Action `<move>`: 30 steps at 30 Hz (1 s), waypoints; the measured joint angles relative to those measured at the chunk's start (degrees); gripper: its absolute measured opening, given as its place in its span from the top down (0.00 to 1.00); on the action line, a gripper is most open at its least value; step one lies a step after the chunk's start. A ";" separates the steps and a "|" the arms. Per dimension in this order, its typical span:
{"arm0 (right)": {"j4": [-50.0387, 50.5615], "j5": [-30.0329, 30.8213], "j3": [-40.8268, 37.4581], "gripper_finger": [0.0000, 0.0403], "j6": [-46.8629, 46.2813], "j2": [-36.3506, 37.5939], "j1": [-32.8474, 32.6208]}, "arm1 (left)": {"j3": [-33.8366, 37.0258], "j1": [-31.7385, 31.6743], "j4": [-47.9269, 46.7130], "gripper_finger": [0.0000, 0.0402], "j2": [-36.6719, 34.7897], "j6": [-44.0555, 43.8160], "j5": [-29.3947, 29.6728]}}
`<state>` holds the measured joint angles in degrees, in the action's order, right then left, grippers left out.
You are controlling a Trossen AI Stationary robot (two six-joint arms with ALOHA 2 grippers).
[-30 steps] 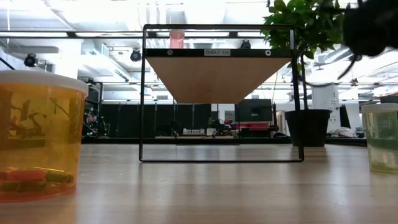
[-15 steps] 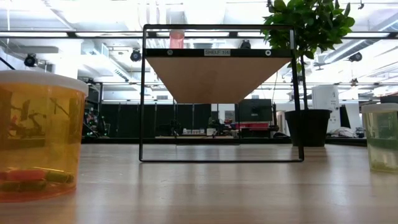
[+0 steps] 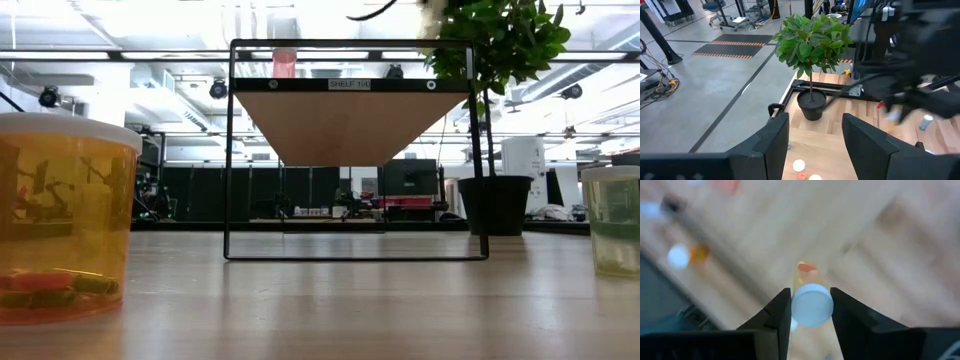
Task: Pick and place medicine bottles onto shelf by color
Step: Put the right yellow bottle on the shelf
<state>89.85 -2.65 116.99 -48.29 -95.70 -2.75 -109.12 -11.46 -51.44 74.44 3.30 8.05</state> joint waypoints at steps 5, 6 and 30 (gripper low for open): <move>0.31 3.60 6.01 0.73 11.28 -4.76 8.36 | 0.02 0.00 0.00 0.58 -0.46 -0.04 0.00; 0.28 4.06 7.09 0.73 13.18 -5.65 9.78 | 0.02 0.00 0.01 0.58 -0.48 -0.11 0.00; 0.15 13.72 14.62 0.73 37.58 -18.91 18.52 | 0.02 -0.04 0.00 0.58 -0.38 -0.12 0.07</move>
<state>90.00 11.07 131.62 -10.71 -114.62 15.77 -109.10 -11.51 -51.44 74.06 3.18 8.12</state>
